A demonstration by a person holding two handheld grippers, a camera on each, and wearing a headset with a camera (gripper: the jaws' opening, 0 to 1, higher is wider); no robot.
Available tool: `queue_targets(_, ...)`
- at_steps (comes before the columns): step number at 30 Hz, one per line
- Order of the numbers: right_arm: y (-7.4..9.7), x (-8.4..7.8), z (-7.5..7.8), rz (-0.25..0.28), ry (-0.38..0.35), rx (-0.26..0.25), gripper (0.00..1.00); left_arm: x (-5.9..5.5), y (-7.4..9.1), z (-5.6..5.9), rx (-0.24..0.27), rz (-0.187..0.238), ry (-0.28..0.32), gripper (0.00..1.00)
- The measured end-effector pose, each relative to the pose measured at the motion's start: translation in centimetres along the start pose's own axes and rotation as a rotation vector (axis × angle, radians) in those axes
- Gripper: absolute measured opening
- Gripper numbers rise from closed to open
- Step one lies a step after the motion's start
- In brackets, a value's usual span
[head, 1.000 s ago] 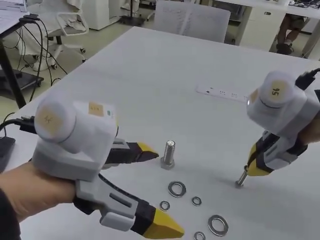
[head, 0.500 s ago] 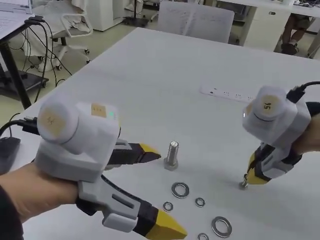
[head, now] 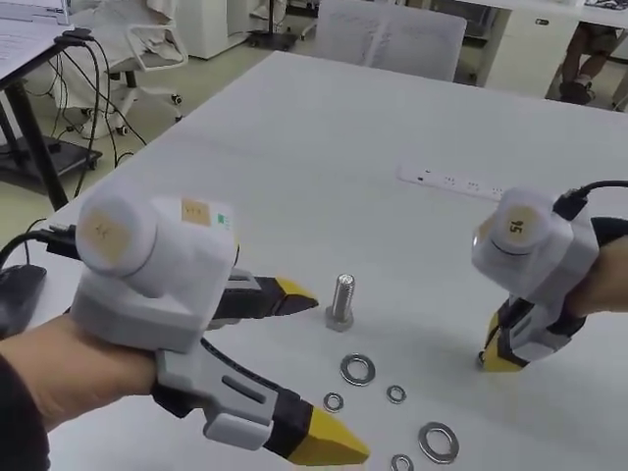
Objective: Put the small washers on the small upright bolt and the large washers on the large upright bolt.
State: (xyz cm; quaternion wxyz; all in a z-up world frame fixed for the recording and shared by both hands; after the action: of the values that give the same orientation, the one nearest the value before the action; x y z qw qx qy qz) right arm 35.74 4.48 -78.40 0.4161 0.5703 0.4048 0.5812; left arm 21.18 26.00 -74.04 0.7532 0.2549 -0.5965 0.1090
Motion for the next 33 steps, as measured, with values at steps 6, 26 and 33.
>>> queue_targets(6,-0.1,0.1,-0.2,-0.001,0.003,0.001,0.14,0.0,0.0,0.0,0.001,0.001,0.001,0.87)
queue_targets(26,1.1,-0.8,0.0,0.012,-0.007,-0.029,0.20,0.2,-0.1,0.1,0.000,0.004,-0.003,0.87)
queue_targets(33,1.5,-1.9,-0.5,0.014,-0.035,-0.035,0.21,0.2,-0.1,0.1,0.000,0.004,-0.006,0.87)
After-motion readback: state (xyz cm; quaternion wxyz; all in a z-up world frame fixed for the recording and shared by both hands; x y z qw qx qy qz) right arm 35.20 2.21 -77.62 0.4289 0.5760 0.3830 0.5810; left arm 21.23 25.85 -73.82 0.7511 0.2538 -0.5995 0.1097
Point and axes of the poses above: the centre of the closed fingertips' face, and the gripper's own axes: y roughly backward along the fingers, z roughly to its right, x roughly out of its top, the point moved 9 cm from there along y, roughly backward along the fingers, and after that the axes turned 11 degrees about z, right-handed, at the moved point
